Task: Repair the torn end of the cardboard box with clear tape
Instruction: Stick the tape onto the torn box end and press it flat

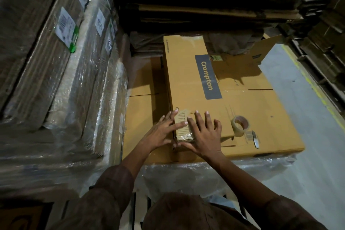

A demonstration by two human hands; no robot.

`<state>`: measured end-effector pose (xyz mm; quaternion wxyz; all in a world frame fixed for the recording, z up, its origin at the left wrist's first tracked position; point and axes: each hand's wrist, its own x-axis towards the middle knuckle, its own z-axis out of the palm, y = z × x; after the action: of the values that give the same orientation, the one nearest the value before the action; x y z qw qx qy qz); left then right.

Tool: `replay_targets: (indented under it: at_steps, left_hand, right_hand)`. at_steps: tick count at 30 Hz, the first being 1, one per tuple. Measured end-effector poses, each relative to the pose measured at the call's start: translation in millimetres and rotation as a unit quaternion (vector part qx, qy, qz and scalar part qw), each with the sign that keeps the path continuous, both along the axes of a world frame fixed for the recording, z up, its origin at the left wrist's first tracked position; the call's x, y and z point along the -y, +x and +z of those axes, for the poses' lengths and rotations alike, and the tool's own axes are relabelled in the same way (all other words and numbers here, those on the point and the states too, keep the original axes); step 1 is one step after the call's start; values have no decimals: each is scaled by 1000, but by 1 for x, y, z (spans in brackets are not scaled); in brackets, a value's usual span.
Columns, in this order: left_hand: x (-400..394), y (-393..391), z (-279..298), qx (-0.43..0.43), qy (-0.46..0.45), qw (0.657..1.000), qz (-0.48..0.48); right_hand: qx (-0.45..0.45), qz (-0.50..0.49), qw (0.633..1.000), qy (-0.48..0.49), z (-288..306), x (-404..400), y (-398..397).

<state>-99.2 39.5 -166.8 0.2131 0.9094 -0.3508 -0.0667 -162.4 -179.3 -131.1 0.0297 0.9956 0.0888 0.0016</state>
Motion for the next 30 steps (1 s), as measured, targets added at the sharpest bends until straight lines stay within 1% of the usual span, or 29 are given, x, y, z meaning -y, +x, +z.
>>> replay_targets:
  at_steps: [5, 10, 14, 17, 20, 26, 30]
  left_hand:
    - [5, -9, -1, 10, -15, 1000, 23]
    - [7, -10, -8, 19, -3, 999, 27]
    - [8, -12, -15, 22, -24, 999, 21]
    - [2, -7, -8, 3, 4, 1000, -13]
    - [-2, -4, -2, -10, 37, 999, -18]
    - [6, -14, -12, 13, -29, 999, 19]
    - [10, -22, -9, 26, -11, 999, 31]
  right_hand:
    - [0, -7, 1000, 2, -3, -2, 0]
    - [-15, 1, 1000, 1, -2, -3, 1]
    - [-17, 15, 1000, -3, 0, 1, 0]
    - [4, 18, 1000, 14, 5, 4, -3]
    - [0, 7, 1000, 13, 4, -1, -4]
    - [-12, -6, 1000, 11, -2, -2, -2]
    - [-30, 4, 999, 12, -1, -2, -1]
